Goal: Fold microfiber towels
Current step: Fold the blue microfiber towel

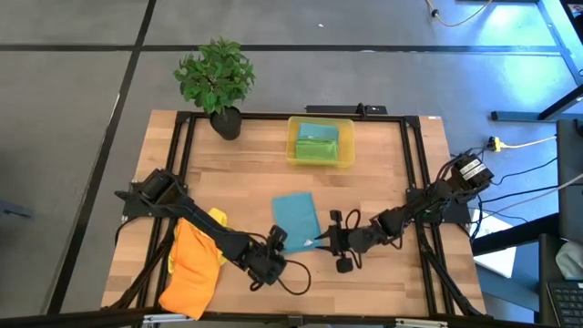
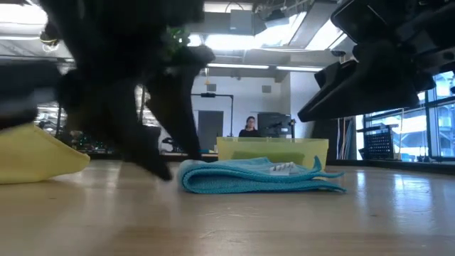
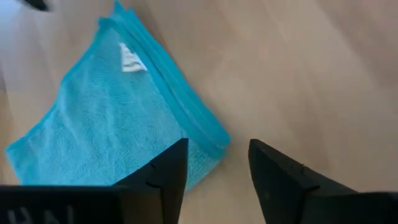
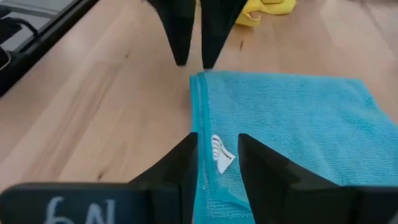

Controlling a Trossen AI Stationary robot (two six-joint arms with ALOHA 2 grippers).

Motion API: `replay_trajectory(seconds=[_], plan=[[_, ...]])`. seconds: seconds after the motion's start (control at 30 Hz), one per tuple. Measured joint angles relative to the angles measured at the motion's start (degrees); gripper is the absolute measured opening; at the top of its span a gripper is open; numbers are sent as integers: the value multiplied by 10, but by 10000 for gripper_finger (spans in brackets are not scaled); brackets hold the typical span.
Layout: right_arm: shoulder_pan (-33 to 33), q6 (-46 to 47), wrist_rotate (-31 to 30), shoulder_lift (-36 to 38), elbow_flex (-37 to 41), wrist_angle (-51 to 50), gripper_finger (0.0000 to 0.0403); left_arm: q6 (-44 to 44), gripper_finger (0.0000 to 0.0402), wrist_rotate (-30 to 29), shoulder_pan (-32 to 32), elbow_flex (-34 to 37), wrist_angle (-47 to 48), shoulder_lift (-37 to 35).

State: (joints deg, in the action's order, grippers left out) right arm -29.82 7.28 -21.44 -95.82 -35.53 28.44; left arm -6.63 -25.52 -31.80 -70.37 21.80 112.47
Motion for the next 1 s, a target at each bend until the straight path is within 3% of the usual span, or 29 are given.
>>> replay_trajectory(seconds=[0.37,0.8,1.0], plan=[[-12,12,2,0,0,1,126,-160,169,-103,-4,-1,14,34],[-16,-17,1,0,0,1,126,-174,164,-104,0,1,-24,38],[-22,-96,0,0,0,-1,127,-175,128,-109,-4,-1,-49,59]])
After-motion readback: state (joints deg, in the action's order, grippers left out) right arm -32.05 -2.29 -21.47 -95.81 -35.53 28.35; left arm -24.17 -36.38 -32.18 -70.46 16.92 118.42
